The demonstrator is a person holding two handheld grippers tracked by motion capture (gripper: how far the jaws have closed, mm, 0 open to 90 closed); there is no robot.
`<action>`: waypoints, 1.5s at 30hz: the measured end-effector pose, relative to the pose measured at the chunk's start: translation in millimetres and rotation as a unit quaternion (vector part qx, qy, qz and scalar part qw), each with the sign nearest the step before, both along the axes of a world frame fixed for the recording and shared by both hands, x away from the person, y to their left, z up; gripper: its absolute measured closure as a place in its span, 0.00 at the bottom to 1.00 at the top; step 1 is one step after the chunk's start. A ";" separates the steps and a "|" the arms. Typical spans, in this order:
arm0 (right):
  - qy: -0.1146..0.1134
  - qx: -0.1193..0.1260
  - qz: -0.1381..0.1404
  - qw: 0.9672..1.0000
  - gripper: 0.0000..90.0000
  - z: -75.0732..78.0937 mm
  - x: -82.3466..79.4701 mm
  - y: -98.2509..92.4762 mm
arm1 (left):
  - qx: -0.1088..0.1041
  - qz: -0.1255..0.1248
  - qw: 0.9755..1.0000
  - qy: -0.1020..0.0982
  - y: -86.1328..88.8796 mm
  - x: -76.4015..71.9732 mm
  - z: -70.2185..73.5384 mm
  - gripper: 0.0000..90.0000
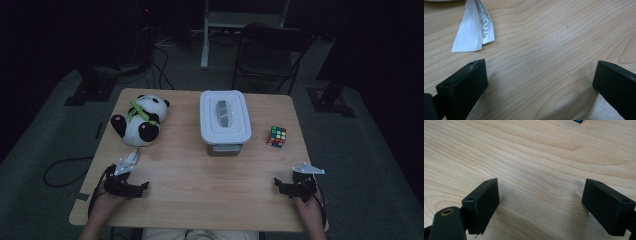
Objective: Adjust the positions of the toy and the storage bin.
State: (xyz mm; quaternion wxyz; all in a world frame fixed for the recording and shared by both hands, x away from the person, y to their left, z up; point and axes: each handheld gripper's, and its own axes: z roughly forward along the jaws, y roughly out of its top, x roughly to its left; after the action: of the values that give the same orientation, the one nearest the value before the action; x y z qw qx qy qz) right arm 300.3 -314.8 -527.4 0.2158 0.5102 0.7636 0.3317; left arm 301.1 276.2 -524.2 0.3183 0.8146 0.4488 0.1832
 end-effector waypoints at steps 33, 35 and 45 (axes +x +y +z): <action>-0.030 0.016 0.082 0.996 0.15 28.9 48.2 55.3 | -0.028 -0.089 0.995 -0.018 -62.2 31.3 26.1 0.01; -0.032 0.019 0.085 0.996 0.15 30.2 52.3 56.9 | -0.024 -0.097 0.995 -0.022 -69.4 37.3 28.9 0.01; -0.049 0.025 0.090 0.994 0.15 36.1 76.1 62.0 | -0.035 -0.108 0.993 -0.021 -85.8 61.2 30.5 0.01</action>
State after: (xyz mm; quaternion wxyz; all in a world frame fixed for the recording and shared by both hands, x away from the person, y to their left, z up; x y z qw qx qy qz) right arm 376.4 -252.8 -491.3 0.2095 0.4278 0.7861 0.3938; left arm 362.3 190.5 -493.7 0.3741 0.8428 0.3570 0.1493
